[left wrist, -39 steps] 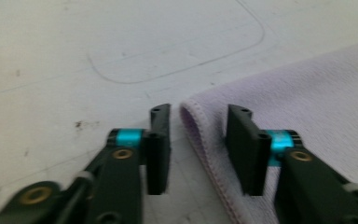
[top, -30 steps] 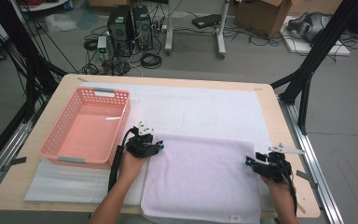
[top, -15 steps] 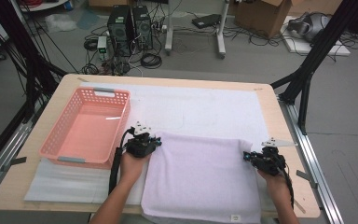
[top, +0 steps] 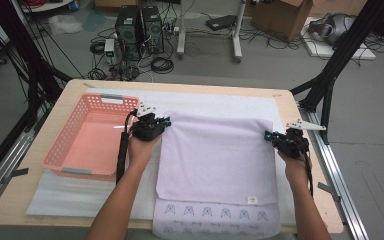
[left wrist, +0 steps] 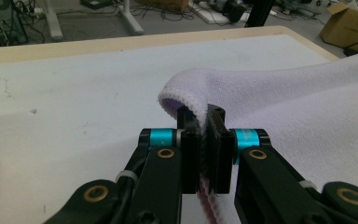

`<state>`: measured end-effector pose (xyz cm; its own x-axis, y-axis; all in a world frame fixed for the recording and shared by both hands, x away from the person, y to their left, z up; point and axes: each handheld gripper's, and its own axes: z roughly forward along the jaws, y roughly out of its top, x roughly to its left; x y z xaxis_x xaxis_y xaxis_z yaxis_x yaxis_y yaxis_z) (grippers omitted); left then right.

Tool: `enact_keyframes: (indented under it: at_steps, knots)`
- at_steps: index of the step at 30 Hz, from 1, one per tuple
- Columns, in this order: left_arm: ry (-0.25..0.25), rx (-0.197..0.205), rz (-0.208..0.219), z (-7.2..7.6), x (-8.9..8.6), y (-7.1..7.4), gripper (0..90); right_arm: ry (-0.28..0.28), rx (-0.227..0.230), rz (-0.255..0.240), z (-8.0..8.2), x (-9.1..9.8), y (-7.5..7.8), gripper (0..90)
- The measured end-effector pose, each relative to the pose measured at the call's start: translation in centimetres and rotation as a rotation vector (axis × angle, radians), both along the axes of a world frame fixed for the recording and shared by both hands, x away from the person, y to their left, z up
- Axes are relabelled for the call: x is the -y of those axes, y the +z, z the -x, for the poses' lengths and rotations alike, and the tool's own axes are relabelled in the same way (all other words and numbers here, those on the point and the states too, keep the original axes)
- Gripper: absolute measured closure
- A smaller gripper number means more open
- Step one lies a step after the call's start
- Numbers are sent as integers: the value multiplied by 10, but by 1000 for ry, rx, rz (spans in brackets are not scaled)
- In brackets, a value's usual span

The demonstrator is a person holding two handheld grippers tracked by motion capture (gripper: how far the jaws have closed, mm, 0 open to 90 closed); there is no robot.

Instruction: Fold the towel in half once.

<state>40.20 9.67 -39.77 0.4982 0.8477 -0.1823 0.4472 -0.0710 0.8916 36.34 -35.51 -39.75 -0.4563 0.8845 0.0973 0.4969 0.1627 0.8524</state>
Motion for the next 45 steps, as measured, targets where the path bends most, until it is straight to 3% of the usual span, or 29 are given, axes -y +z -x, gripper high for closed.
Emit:
enact_keyframes:
  at_steps: [2, 6, 9, 12, 14, 16, 18, 20, 22, 24, 25, 26, 30, 31, 35, 38, 43, 45]
  knots:
    - [-1, -6, -8, -6, 1, 0, 851, -10, -6, -14, -9, 1, -1, 861]
    - [11, 4, 9, -16, 2, -2, 849, -20, -17, 6, -24, -1, -5, 861]
    - [6, -9, -16, -25, 3, 0, 849, -27, -9, 9, -32, -2, -5, 861]
    - [24, 17, 8, -32, 3, 4, 849, -42, 12, 22, -40, -3, -2, 861]
    - [26, -8, 13, -36, 2, 4, 849, -53, 18, 15, -45, -4, 0, 861]
    - [29, -5, 17, -36, 3, 3, 842, -67, 16, 12, -50, -5, 1, 859]
    - [30, -24, 6, -35, 4, 1, 771, -78, 22, 21, -52, -8, 0, 839]
    - [41, -26, 28, -31, 2, -1, 662, -100, -2, 8, -53, -9, -3, 735]
    - [31, -83, 37, -29, -1, -4, 543, -106, -29, -4, -53, -8, -5, 656]
    - [19, -89, 18, -25, -1, -4, 487, -110, -43, -18, -50, -6, -5, 619]
    - [20, -42, 47, -19, -1, -4, 479, -108, -49, -19, -48, -5, -5, 599]
    - [20, -23, 57, -14, -1, -4, 477, -103, -55, -20, -45, -4, -5, 576]
    - [-14, -7, 48, 3, 1, -9, 443, -82, -77, -24, -33, -1, -1, 527]
    - [-17, -7, 57, 8, 1, -10, 442, -72, -94, -24, -29, -1, 2, 520]
    - [-46, -25, 59, 26, 1, -15, 421, -36, -73, -7, -10, -1, 11, 542]
    - [-58, 7, 66, 43, 0, -18, 389, -14, -71, -2, 7, 1, 14, 543]
    - [-110, -2, 97, 67, 1, -21, 321, 14, -77, -18, 44, 5, 5, 577]
    - [-124, -9, 85, 74, 0, -22, 331, 19, -81, -9, 57, 6, 0, 589]
